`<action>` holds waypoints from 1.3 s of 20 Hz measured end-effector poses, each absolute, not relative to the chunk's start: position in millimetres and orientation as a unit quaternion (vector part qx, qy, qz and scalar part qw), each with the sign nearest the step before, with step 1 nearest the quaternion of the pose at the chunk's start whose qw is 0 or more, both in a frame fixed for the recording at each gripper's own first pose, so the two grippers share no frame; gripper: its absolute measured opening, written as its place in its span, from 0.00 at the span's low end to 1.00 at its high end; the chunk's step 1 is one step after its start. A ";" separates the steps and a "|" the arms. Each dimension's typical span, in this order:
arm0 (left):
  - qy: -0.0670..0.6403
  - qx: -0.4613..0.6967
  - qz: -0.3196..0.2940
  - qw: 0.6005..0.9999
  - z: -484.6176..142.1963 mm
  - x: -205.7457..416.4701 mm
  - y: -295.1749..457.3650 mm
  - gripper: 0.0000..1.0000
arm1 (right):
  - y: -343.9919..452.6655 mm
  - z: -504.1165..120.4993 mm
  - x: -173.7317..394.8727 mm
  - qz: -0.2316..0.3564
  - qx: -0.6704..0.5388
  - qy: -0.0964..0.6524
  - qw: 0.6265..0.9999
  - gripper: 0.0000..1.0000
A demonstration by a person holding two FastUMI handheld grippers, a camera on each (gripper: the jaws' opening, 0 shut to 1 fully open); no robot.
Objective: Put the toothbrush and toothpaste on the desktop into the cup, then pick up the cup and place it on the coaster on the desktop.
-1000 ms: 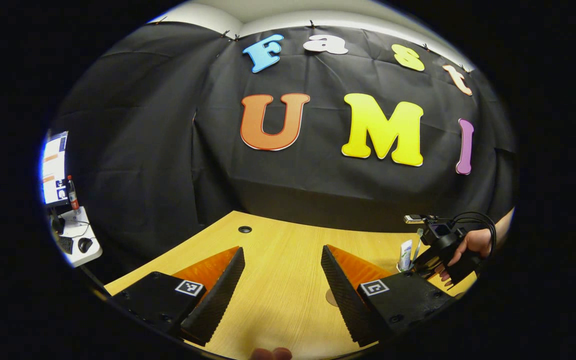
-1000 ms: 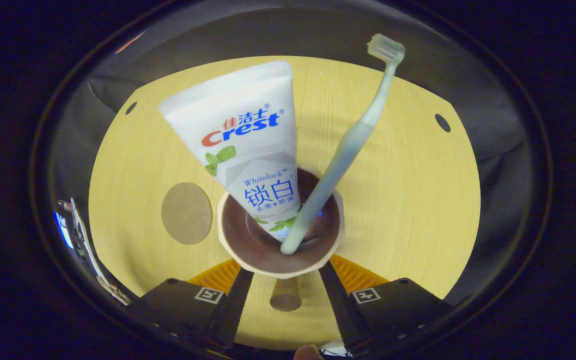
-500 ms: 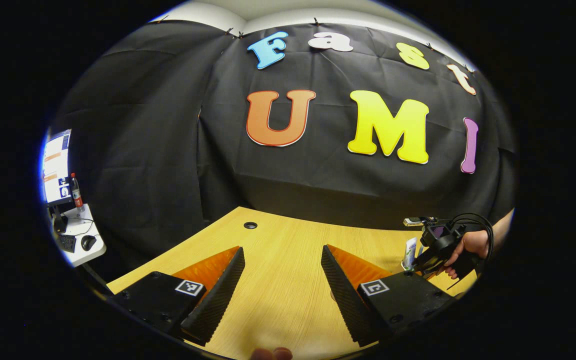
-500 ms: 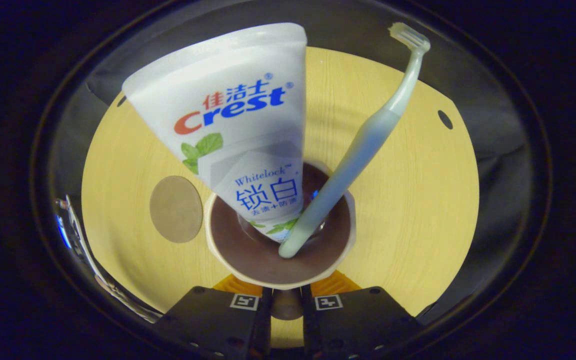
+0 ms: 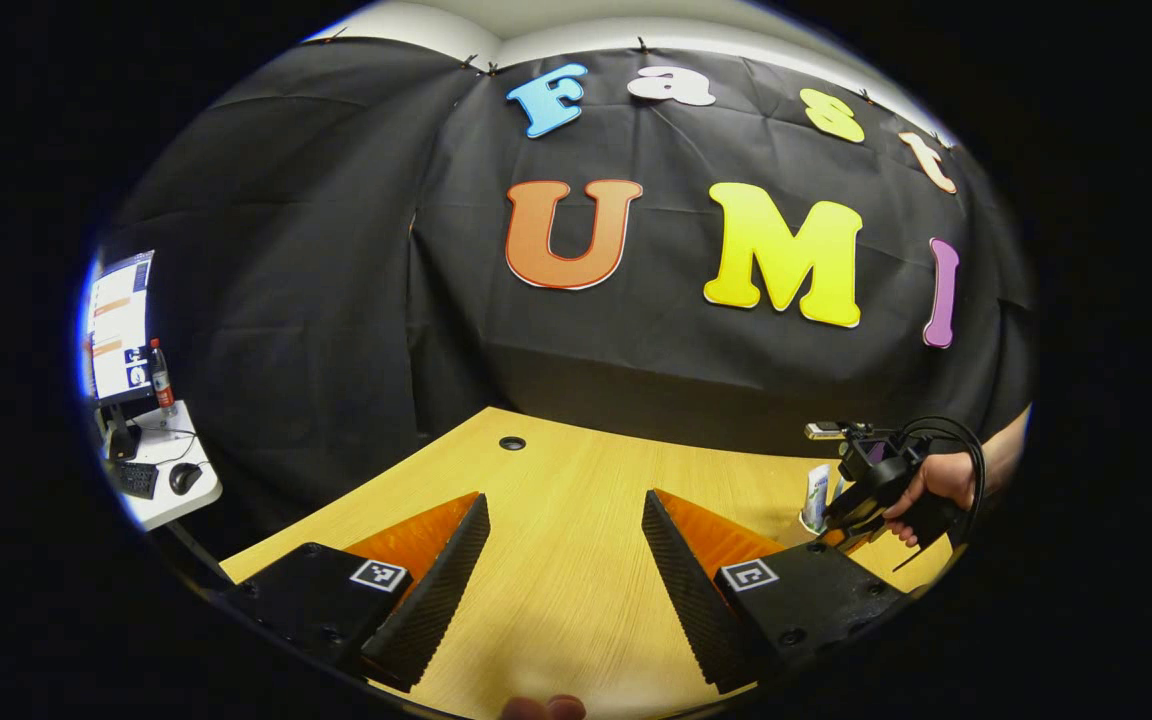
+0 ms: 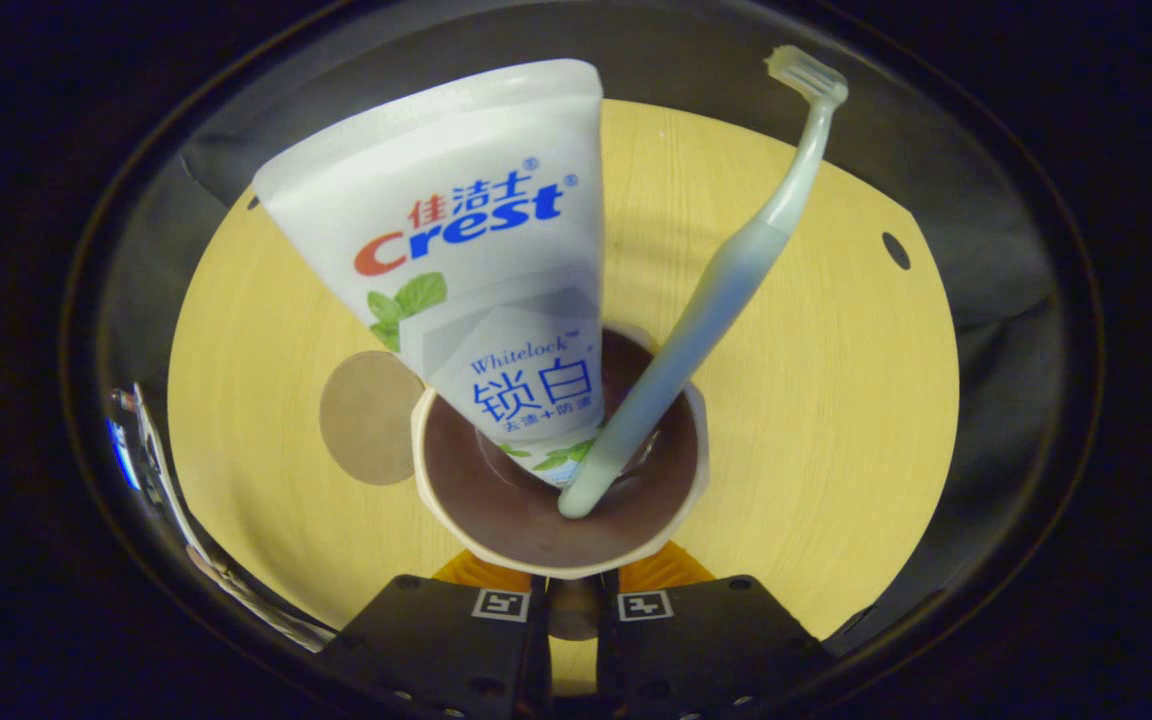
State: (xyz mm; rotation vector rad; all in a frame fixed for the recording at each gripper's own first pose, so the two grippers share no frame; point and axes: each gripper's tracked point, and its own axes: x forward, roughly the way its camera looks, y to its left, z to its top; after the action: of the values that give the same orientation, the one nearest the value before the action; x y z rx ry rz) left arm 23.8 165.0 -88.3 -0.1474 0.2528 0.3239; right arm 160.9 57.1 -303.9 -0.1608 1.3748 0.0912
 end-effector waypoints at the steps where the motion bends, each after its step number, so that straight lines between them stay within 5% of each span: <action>1: 0.126 -0.074 0.164 0.976 -89.3 21.2 167.2 0.98 | 64.1 -300.0 162.7 0.048 -0.078 0.627 0.773 0.17; 11: 0.129 -0.068 0.194 0.970 -89.9 -9.8 194.8 0.98 | 138.0 -288.3 151.4 0.110 -0.097 0.612 0.777 0.17; 21: 0.139 -0.069 0.209 0.966 -97.4 -23.7 210.5 0.98 | 165.1 -306.6 147.6 0.108 -0.141 0.620 0.764 0.17; 26: 0.138 -0.069 0.209 0.966 -97.3 -26.1 213.9 0.98 | 161.7 -310.6 139.7 0.104 -0.142 0.628 0.758 0.25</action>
State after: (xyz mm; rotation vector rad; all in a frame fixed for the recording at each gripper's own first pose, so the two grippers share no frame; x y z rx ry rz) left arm -26.1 213.9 -97.3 -0.1398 0.2794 0.4226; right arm 139.7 161.7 -310.6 -0.3087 1.3679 0.2276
